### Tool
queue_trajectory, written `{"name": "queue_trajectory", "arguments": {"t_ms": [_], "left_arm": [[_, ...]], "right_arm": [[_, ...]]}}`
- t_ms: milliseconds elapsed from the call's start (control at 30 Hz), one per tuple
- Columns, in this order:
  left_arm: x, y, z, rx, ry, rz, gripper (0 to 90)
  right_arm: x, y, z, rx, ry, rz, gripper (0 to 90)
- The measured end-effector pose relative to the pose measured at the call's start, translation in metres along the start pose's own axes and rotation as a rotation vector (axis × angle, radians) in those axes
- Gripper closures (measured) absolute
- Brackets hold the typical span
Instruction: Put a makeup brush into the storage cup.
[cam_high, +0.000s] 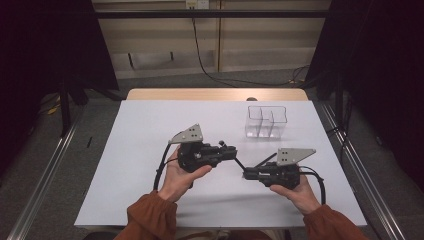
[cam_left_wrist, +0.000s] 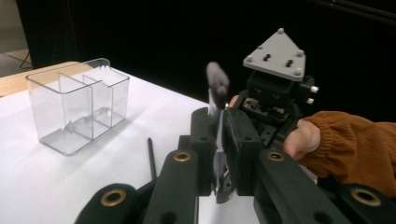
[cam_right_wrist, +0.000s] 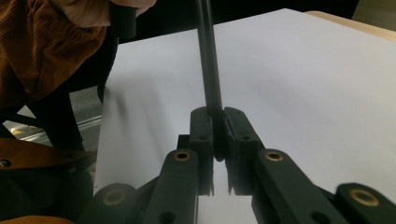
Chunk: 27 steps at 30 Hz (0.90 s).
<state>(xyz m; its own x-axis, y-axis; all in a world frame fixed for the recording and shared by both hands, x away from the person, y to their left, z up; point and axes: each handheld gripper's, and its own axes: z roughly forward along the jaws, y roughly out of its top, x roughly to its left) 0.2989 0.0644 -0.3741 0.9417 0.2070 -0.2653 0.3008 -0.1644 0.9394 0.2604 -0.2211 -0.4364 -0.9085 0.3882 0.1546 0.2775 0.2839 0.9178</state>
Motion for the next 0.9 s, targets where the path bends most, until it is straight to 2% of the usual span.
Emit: {"name": "queue_trajectory", "arguments": {"t_ms": [267,567,900], "left_arm": [[-0.004,0.002,-0.002,-0.002,0.004,0.019,84.0],[-0.005,0.003,-0.004,0.015,0.028,0.034,84.0],[-0.003,0.007,-0.011,0.02,0.053,0.028,84.0]], "right_arm": [[0.0,0.002,-0.005,-0.03,-0.021,-0.002,77.8],[0.0,0.003,-0.005,-0.043,-0.025,0.002,64.9],[0.001,0.007,-0.01,-0.082,-0.04,0.021,32.4]]}}
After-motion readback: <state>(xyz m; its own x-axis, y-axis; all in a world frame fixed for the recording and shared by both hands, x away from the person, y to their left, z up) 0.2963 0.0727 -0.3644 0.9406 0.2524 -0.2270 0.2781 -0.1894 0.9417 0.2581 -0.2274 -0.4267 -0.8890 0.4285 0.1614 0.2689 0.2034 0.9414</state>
